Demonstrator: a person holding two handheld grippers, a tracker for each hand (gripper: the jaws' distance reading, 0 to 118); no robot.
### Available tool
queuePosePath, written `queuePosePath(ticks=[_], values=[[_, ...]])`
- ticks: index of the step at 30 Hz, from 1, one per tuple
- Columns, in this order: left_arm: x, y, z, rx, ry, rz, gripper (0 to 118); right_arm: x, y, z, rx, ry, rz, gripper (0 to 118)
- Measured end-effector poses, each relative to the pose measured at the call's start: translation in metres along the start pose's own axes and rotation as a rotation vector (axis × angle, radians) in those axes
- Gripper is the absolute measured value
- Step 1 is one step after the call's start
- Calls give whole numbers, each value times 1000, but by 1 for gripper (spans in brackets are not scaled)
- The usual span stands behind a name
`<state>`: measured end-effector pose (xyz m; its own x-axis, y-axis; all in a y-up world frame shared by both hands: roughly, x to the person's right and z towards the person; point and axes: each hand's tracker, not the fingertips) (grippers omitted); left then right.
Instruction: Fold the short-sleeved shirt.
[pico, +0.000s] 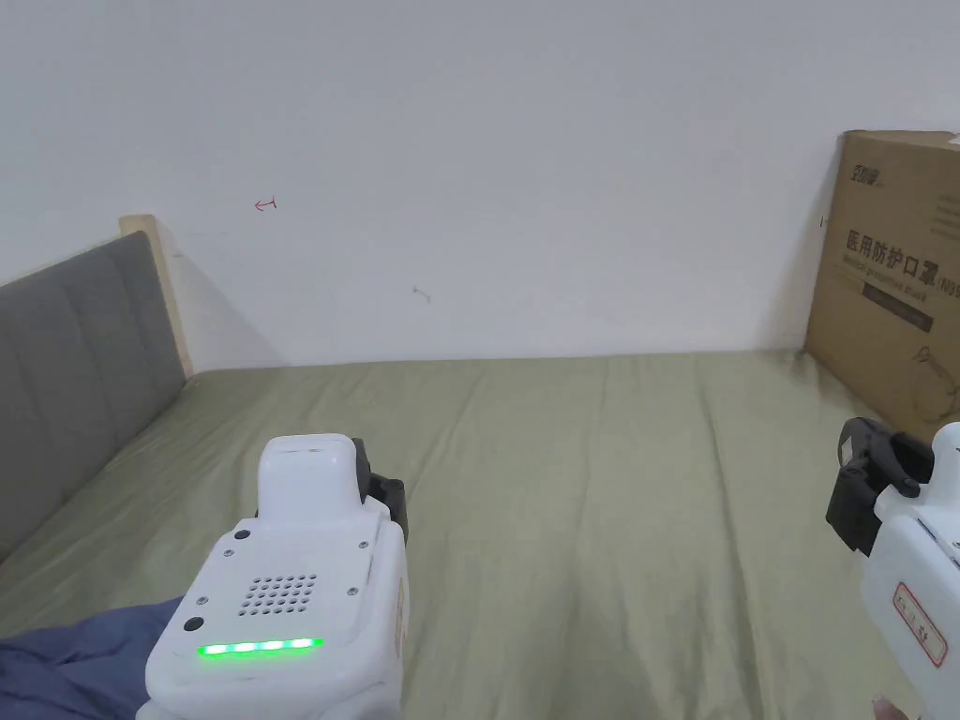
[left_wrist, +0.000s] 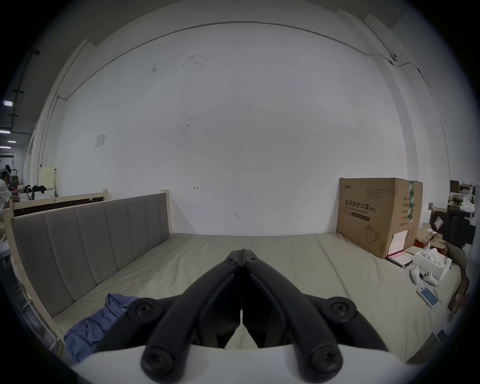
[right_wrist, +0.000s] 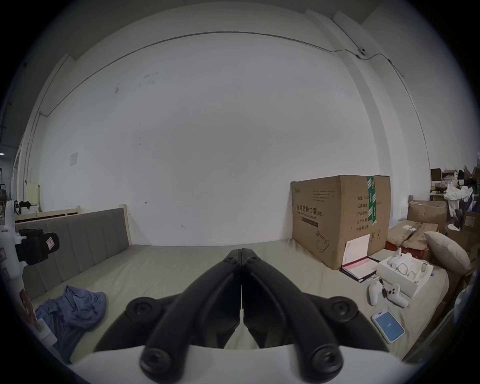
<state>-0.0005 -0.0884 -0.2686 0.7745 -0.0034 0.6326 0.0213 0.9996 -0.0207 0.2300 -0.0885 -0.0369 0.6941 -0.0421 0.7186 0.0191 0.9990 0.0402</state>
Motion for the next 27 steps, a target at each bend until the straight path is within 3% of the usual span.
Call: queuePosePath(ticks=[5, 8, 11, 16, 18, 21, 27], values=[[-16, -4, 1, -33, -7, 63, 0, -4, -5, -2, -33, 12, -9, 0], [-42, -4, 10, -43, 30, 73, 0, -25, -6, -11, -52, 31, 2, 0], [-84, -4, 30, -26, 182, 9, 0, -66, -7, -26, -79, 156, -37, 0], [-164, -10, 79, -14, 391, -51, 0, -148, -12, -36, -126, 423, -32, 0], [-186, -18, 91, -57, 440, -53, 0, -171, -13, -35, -142, 537, -77, 0], [-202, -31, 106, -72, 486, -5, 0, -198, -14, -33, -145, 582, -54, 0], [-212, -32, 106, -86, 500, 1, 0, -211, -11, -35, -161, 633, -50, 0]])
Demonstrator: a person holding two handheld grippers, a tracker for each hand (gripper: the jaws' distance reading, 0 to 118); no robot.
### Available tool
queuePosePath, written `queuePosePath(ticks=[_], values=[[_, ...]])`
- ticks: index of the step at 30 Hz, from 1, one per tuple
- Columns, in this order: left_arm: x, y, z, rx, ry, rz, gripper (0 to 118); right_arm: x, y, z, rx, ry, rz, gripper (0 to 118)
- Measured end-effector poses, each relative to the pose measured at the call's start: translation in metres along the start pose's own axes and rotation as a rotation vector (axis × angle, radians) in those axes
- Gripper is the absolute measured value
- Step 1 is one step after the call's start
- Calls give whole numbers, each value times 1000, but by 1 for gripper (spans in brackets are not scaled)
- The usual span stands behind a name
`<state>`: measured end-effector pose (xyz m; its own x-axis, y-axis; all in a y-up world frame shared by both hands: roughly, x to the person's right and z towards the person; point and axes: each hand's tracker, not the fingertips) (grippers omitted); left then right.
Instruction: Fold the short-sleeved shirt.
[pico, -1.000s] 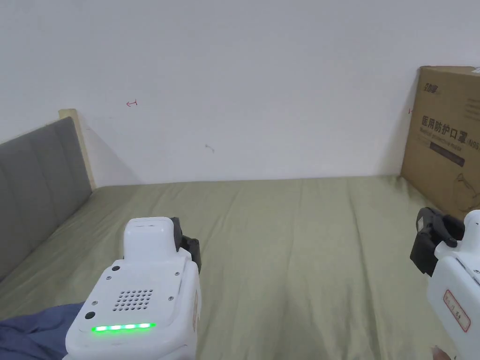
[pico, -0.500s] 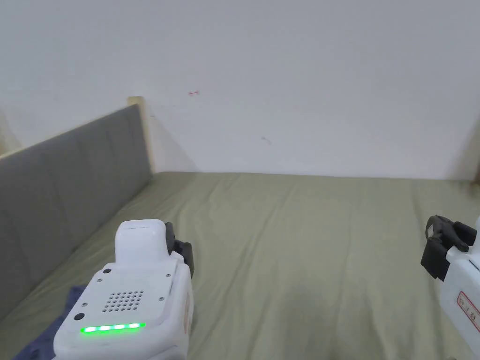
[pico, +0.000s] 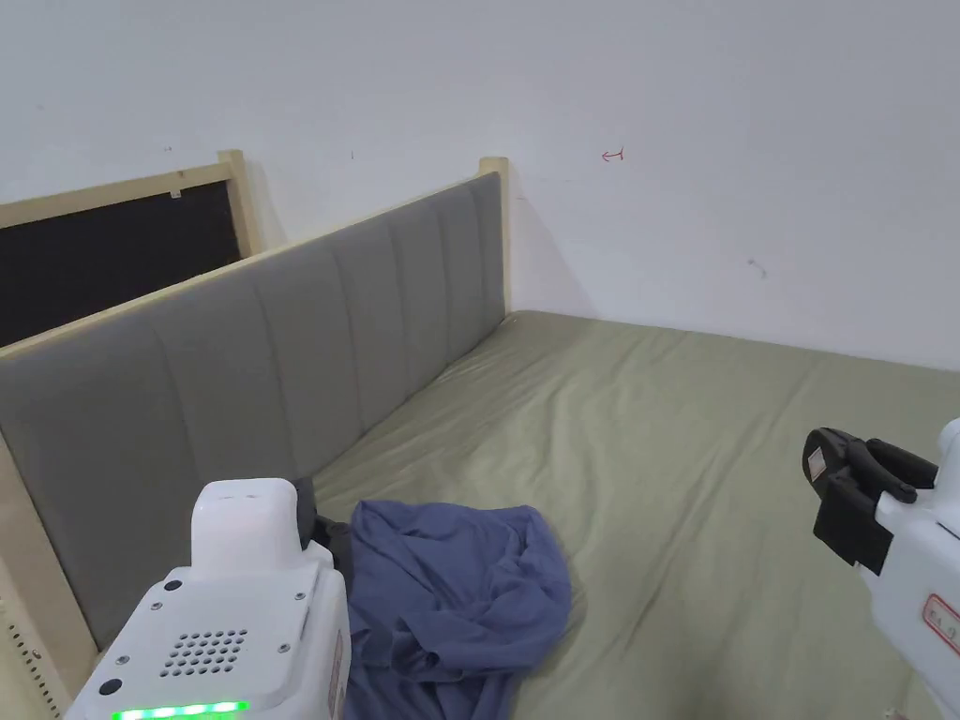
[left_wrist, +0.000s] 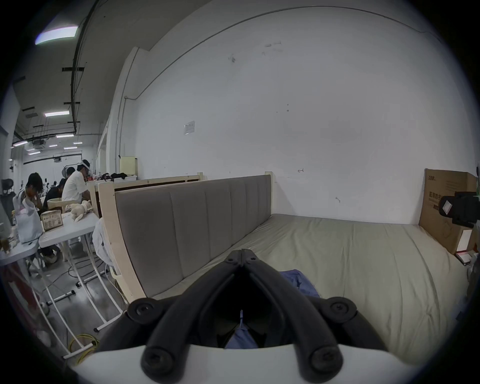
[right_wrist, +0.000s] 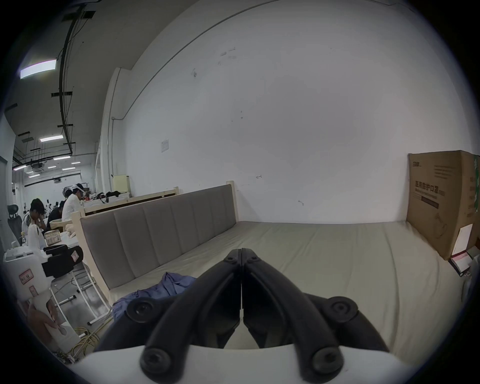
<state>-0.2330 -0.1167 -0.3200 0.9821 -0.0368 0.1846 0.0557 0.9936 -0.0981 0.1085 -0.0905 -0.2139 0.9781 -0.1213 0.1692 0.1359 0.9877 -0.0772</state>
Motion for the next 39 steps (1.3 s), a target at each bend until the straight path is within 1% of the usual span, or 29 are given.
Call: queuePosePath(ticks=[2, 4, 6, 7, 9, 10, 12, 13, 14, 15, 16, 17, 21, 22, 23, 24, 26, 28, 31, 32, 33, 34, 35, 36, 37, 39], values=[[-2, 11, -14, -28, -18, 2, 0, 5, 1, 1, -1, 9, -15, 0], [-6, 22, -46, -166, -85, 13, 0, 11, 1, -1, -26, 0, -24, 0], [-8, 24, -92, -379, -165, 22, 0, 19, -1, -2, -63, 2, -33, 0], [-8, 18, -118, -520, -232, 37, 0, 22, -2, -3, -80, -9, -34, 0], [-5, -6, -163, -737, -365, 127, 0, 31, -8, -4, -111, -27, -36, 0], [-1, -21, -182, -815, -403, 171, 0, 35, -10, -5, -127, -37, -37, 0], [11, -54, -212, -949, -391, 154, 0, 43, -17, -6, -165, -53, -44, 0], [16, -65, -222, -970, -389, 148, 9, 47, -20, -6, -176, -56, -46, 0], [22, -81, -232, -996, -370, 122, 30, 50, -22, -6, -190, -64, -45, 0], [27, -95, -243, -1030, -352, 108, 73, 52, -25, -5, -204, -78, -38, 0], [32, -107, -250, -1057, -350, 96, 101, 55, -27, -5, -213, -85, -33, 0], [36, -117, -257, -1062, -342, 91, 111, 58, -28, -4, -224, -95, -29, 0], [58, -153, -277, -1123, -290, 26, 109, 71, -34, -2, -262, -125, -33, 0], [63, -162, -280, -1130, -302, 8, 111, 73, -35, -2, -270, -133, -34, 0], [68, -170, -282, -1145, -295, -26, 116, 74, -37, -2, -276, -139, -33, 0], [73, -178, -282, -1135, -307, -36, 118, 77, -38, -2, -284, -149, -32, 0], [79, -177, -274, -1125, -248, -97, 118, 80, -41, -3, -295, -158, -38, 0], [82, -176, -270, -1121, -217, -91, 118, 83, -44, -3, -303, -162, -56, 0], [83, -173, -261, -1028, -224, -118, 118, 87, -48, -4, -309, -164, -79, 0], [82, -168, -251, -980, -251, -118, 116, 88, -49, -4, -309, -164, -84, 0], [81, -161, -242, -930, -285, -122, 105, 89, -48, -3, -309, -162, -89, 0], [80, -151, -231, -875, -300, -140, 85, 90, -48, -2, -309, -159, -92, 0], [80, -146, -223, -839, -282, -187, 53, 90, -46, 0, -309, -158, -92, 0], [75, -142, -216, -810, -274, -212, 11, 90, -45, 1, -308, -158, -89, 0], [69, -140, -212, -814, -324, -178, 11, 91, -44, 3, -306, -160, -88, 0], [54, -124, -205, -813, -337, -141, 11, 96, -41, 8, -292, -156, -102, 0]])
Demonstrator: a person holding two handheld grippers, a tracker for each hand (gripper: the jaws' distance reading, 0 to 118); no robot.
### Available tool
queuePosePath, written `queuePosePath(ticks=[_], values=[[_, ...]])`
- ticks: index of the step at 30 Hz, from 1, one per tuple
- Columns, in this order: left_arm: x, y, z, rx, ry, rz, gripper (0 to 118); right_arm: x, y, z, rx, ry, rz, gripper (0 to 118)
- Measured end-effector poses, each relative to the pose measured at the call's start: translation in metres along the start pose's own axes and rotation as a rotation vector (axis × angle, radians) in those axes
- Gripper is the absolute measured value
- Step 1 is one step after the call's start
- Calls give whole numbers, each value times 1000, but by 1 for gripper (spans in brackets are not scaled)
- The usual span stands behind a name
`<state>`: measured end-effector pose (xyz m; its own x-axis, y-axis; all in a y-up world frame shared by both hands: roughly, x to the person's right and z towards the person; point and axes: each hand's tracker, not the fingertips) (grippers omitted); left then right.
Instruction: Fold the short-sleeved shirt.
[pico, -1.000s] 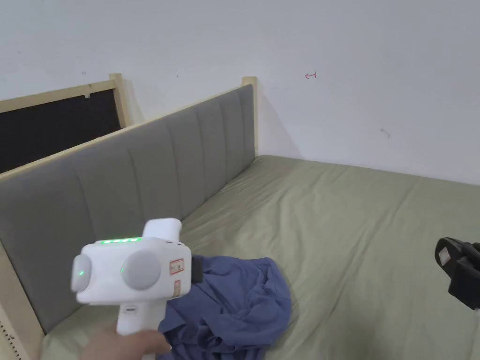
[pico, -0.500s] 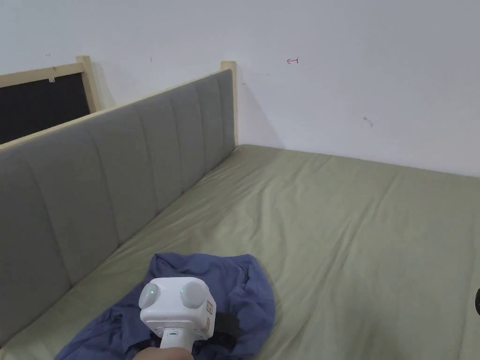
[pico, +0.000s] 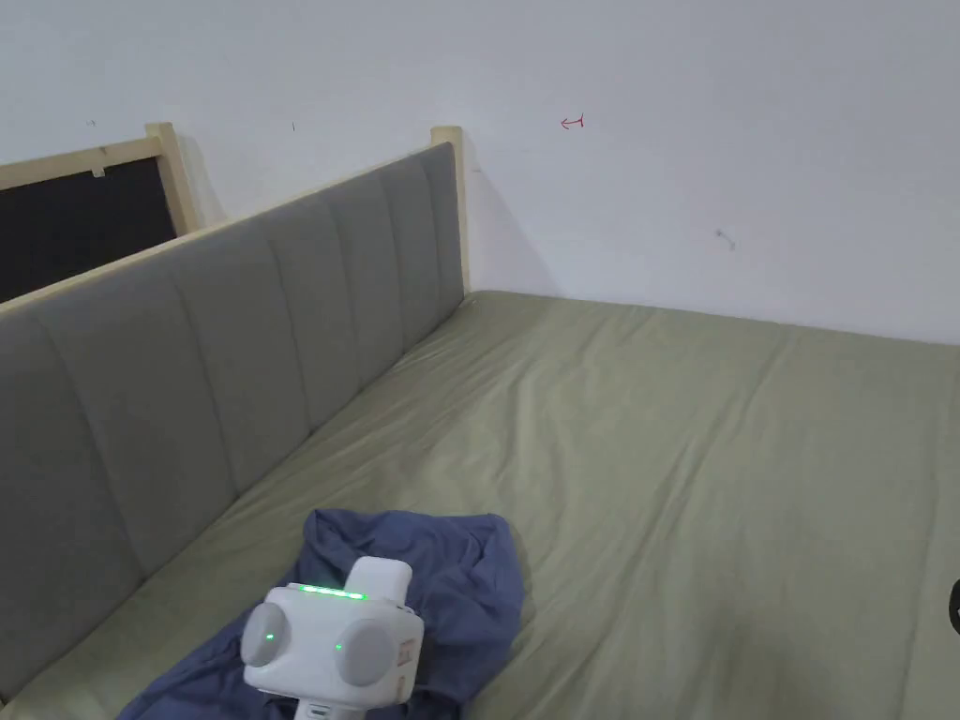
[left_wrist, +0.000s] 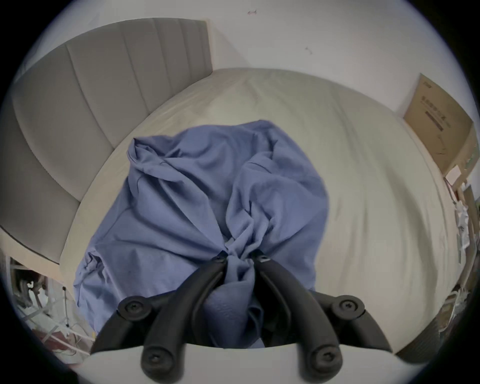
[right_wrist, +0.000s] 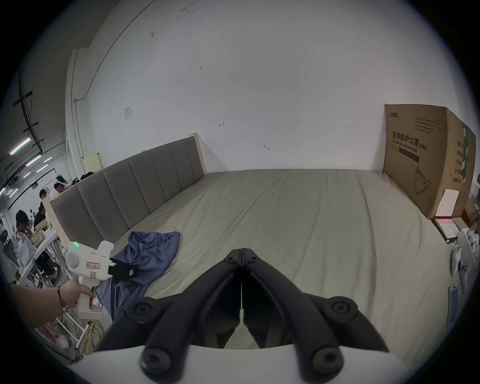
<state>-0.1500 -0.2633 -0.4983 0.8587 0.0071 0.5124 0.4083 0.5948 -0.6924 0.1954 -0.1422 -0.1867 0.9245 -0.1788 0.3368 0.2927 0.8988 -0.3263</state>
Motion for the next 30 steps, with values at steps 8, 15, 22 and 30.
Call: queuePosePath(ticks=[8, 15, 22, 30], values=[[8, 50, 185, 578, -55, -56, 11, 21, 10, 35, 75, 13, -61, 0], [112, 101, 272, 724, -314, -201, 11, 46, 23, 80, 167, -32, -97, 0], [230, 143, 315, 866, -550, -316, 11, 77, 34, 130, 241, -131, -102, 0], [359, 157, 298, 747, -766, -443, 11, 126, 34, 180, 293, -278, -142, 0]])
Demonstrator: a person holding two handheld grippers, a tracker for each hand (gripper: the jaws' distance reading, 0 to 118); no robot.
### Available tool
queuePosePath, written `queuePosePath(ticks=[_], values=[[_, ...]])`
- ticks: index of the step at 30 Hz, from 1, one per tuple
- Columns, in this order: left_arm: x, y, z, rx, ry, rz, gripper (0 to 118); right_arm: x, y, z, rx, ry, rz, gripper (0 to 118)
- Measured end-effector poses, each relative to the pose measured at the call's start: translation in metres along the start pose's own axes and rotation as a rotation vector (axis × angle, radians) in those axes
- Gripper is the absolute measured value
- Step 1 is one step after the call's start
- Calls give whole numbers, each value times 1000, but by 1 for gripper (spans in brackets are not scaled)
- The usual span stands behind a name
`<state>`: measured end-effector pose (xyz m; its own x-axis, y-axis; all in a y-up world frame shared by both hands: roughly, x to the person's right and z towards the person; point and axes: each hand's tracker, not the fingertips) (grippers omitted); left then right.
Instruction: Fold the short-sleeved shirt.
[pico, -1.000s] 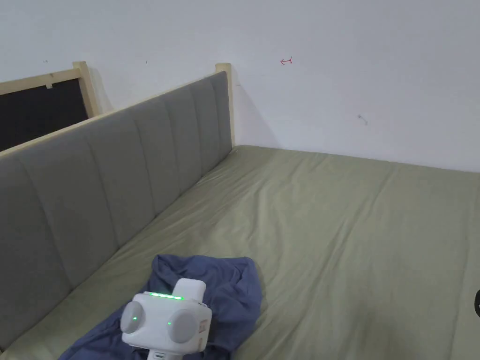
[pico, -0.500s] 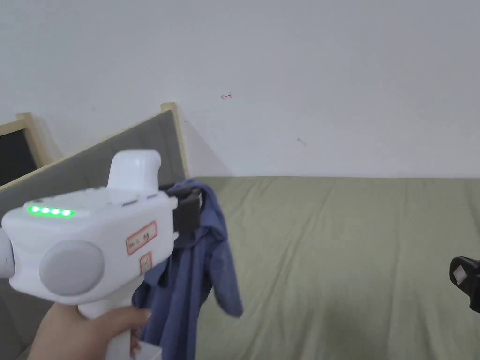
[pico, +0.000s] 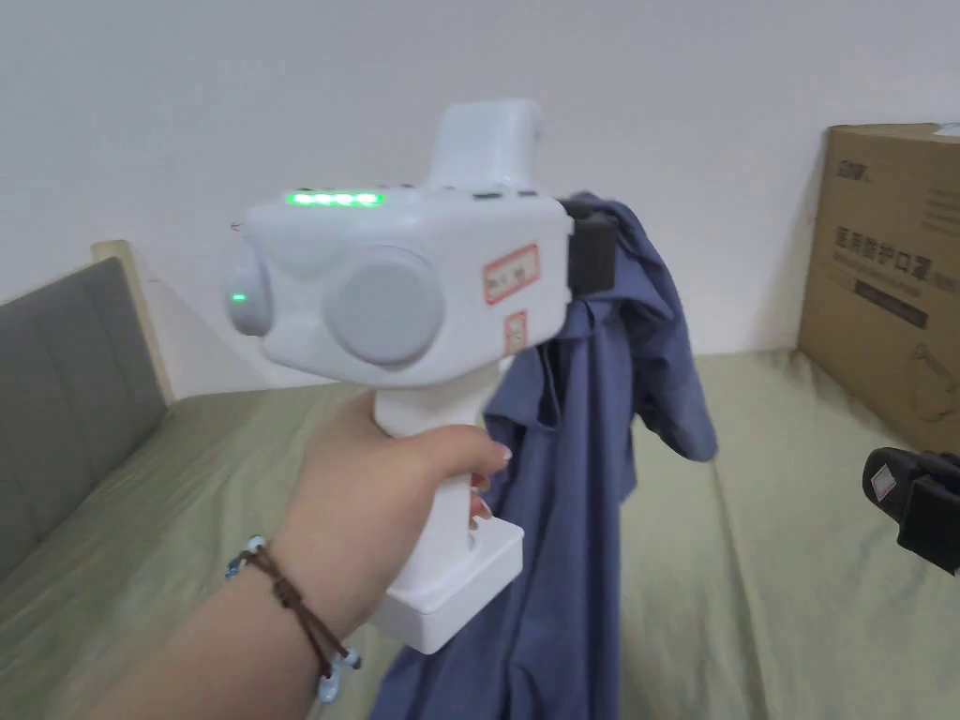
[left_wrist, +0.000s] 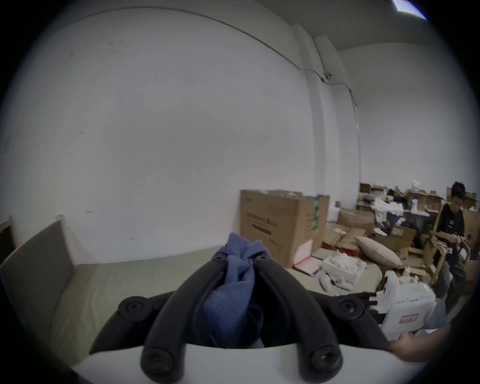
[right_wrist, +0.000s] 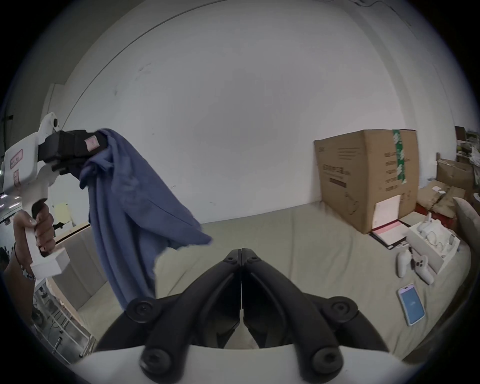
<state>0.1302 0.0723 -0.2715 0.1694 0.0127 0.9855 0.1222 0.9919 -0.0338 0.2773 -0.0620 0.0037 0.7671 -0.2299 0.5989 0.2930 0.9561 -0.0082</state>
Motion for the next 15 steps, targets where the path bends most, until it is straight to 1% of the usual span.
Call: queuePosePath(ticks=[2, 4, 5, 6, 7, 8, 10, 12, 13, 14, 15], values=[[10, -25, -37, -147, -30, 26, 11, 11, -1, 4, -5, -31, -4, 0], [15, -63, -76, -393, -47, 75, 11, 20, -5, 5, -20, -55, -15, 0], [17, -96, -97, -542, -31, 124, 11, 25, -9, 4, -38, -63, -24, 0], [15, -121, -109, -644, -33, 164, 11, 27, -13, 3, -51, -65, -32, 0], [13, -159, -123, -775, -40, 229, 11, 30, -19, 0, -71, -62, -41, 0], [13, -193, -132, -869, -34, 269, 11, 32, -26, -3, -100, -65, -42, 0], [14, -245, -139, -981, -21, 302, 11, 35, -37, -10, -155, -69, -43, 0], [12, -280, -140, -1030, 4, 360, 11, 36, -47, -12, -173, -64, -60, 0], [10, -294, -134, -1036, 19, 409, 14, 39, -51, -14, -182, -57, -74, 0], [5, -301, -132, -1024, 33, 460, 22, 43, -54, -16, -185, -54, -78, 0], [0, -304, -130, -1021, 46, 497, 42, 42, -55, -17, -187, -52, -80, 0]])
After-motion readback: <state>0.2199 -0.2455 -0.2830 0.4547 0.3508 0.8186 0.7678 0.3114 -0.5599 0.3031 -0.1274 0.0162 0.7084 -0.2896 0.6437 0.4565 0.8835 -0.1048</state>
